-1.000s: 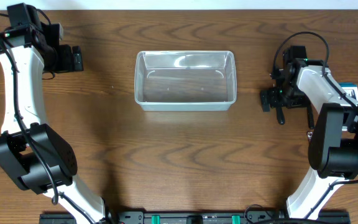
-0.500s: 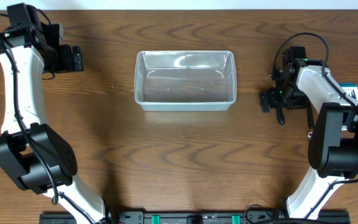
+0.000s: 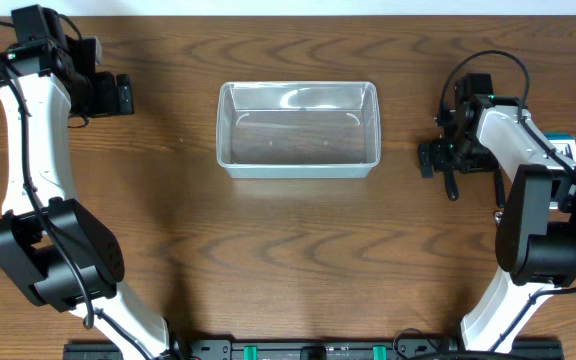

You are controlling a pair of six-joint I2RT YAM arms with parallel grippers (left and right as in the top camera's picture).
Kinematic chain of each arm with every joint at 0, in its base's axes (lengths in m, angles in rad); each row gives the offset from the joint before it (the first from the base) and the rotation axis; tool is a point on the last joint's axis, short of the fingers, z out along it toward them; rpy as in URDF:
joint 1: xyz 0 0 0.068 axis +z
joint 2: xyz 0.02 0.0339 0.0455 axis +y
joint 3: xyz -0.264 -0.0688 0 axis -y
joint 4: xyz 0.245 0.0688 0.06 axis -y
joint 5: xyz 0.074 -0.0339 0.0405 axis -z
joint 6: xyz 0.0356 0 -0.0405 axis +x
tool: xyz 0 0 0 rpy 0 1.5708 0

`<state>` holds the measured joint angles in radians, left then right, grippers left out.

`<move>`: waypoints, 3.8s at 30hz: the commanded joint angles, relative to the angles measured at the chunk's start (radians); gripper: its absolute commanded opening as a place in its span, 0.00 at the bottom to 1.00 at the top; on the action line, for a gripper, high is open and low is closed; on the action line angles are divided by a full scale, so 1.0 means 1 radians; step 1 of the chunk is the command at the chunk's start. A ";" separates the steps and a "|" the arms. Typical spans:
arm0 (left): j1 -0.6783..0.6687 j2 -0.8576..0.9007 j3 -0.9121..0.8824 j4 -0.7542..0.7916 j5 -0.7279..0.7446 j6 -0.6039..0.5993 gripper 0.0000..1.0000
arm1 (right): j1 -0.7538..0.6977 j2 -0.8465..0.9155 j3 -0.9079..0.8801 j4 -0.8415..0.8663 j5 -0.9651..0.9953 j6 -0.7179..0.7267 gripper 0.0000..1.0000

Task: Pack container

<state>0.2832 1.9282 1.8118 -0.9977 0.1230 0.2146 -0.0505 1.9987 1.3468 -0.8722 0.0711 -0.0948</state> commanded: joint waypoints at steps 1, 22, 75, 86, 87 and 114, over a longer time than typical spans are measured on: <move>0.002 0.007 -0.008 -0.003 -0.012 0.009 0.98 | -0.010 0.016 -0.004 0.002 0.003 0.011 0.99; 0.002 0.007 -0.008 -0.003 -0.012 0.010 0.98 | -0.010 0.018 -0.015 0.001 0.002 0.011 0.99; 0.002 0.007 -0.008 -0.003 -0.012 0.010 0.98 | -0.032 0.018 -0.016 0.031 -0.017 0.007 0.99; 0.002 0.007 -0.008 -0.003 -0.012 0.010 0.98 | -0.032 0.018 -0.016 0.027 -0.024 0.004 0.99; 0.002 0.007 -0.008 -0.003 -0.012 0.010 0.98 | -0.032 0.018 -0.016 0.027 -0.024 0.004 0.99; 0.002 0.007 -0.008 -0.003 -0.012 0.010 0.98 | -0.032 0.018 -0.029 0.027 -0.027 0.004 0.99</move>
<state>0.2832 1.9282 1.8118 -0.9977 0.1230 0.2146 -0.0692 2.0026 1.3315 -0.8444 0.0517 -0.0948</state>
